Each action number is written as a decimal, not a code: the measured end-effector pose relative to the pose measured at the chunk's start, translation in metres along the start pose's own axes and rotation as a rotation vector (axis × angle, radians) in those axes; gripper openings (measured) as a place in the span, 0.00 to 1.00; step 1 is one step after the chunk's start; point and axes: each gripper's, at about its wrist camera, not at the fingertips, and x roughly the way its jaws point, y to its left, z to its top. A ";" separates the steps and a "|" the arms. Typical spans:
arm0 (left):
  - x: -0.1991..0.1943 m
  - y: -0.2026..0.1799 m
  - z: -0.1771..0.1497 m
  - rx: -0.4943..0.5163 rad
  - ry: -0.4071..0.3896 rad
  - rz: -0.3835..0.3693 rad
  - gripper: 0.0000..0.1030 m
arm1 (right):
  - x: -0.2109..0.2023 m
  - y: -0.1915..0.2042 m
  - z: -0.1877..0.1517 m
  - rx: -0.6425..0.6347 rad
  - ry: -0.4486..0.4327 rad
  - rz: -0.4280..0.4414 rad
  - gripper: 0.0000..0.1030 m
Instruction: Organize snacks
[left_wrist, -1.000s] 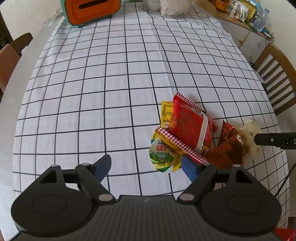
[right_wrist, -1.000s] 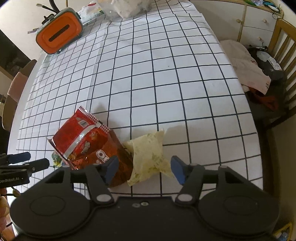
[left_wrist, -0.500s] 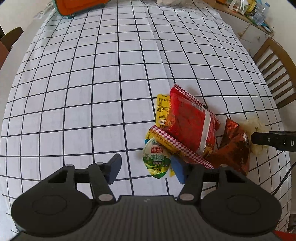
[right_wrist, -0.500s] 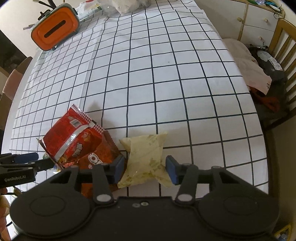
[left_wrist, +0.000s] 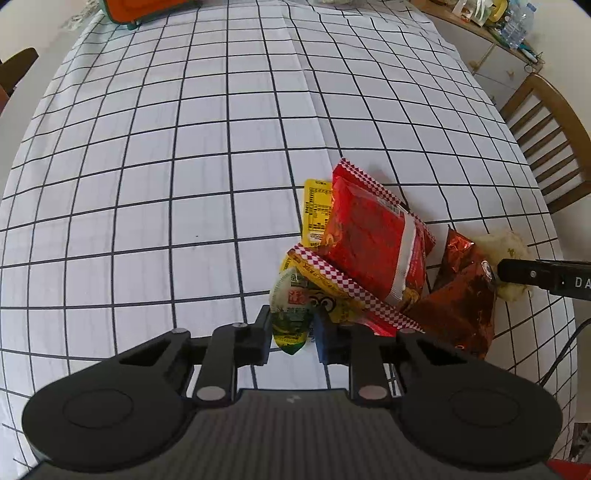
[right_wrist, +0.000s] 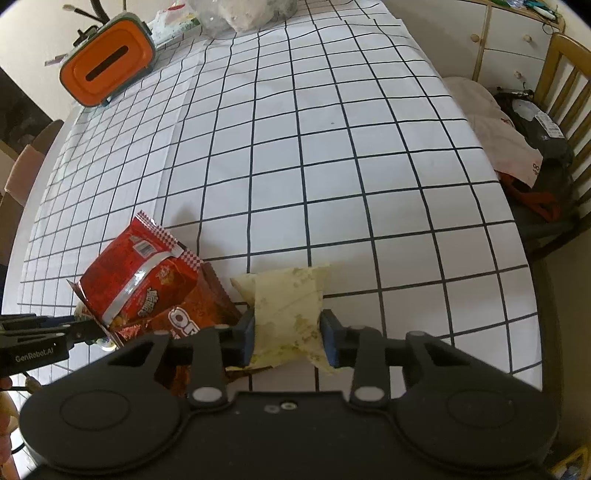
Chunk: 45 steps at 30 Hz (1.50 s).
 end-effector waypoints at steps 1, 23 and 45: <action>-0.001 0.001 -0.001 -0.002 -0.002 0.004 0.21 | -0.001 -0.001 -0.001 0.005 -0.003 0.000 0.32; -0.038 0.036 -0.025 -0.097 -0.064 0.019 0.06 | -0.059 0.000 -0.043 -0.014 -0.040 0.120 0.30; -0.018 0.032 -0.020 -0.209 0.002 0.073 0.53 | -0.103 -0.003 -0.065 0.000 -0.097 0.187 0.30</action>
